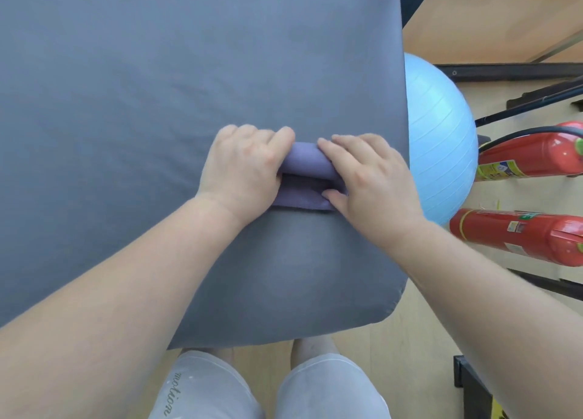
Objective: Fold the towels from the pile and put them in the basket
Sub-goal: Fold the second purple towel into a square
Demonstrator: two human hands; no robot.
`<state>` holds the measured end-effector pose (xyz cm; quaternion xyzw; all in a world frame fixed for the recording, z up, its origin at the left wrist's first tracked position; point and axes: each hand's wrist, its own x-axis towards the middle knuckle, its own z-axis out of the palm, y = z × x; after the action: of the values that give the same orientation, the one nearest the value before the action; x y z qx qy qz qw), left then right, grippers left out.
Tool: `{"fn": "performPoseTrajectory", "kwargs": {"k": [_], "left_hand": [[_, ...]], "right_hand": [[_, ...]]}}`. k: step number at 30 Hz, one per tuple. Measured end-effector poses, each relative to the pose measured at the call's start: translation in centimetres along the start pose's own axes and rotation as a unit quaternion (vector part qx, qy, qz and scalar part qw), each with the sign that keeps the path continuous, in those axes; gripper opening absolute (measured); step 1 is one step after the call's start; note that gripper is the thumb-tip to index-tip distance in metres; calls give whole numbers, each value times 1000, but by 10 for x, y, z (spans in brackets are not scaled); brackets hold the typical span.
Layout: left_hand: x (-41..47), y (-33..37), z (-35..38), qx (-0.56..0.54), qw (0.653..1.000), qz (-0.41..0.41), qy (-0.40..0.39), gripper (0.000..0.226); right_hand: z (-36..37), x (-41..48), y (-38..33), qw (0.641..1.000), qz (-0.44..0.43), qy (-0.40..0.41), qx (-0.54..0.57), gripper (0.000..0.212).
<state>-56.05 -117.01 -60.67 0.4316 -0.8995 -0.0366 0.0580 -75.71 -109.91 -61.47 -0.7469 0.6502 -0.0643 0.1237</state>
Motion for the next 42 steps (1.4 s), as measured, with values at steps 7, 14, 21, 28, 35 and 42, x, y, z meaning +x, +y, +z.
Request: {"fn": "performPoseTrajectory", "kwargs": {"k": [7, 14, 21, 28, 35, 42], "left_hand": [[-71, 22, 11, -36, 997, -53, -51, 68], [-95, 35, 26, -8, 980, -80, -181, 90], [-94, 49, 42, -22, 967, -126, -221, 89], [-88, 44, 26, -20, 980, -95, -174, 99], [-72, 34, 41, 0, 976, -48, -211, 106], [-69, 39, 62, -24, 967, -87, -239, 100]], "right_hand": [[34, -54, -23, 994, 9, 99, -35, 50], [38, -79, -38, 995, 55, -66, -47, 77], [22, -49, -58, 986, 75, -125, -84, 91], [37, -35, -45, 984, 55, -171, -8, 97], [41, -36, -36, 985, 38, -169, 25, 94], [59, -28, -41, 979, 99, -172, 45, 91]]}}
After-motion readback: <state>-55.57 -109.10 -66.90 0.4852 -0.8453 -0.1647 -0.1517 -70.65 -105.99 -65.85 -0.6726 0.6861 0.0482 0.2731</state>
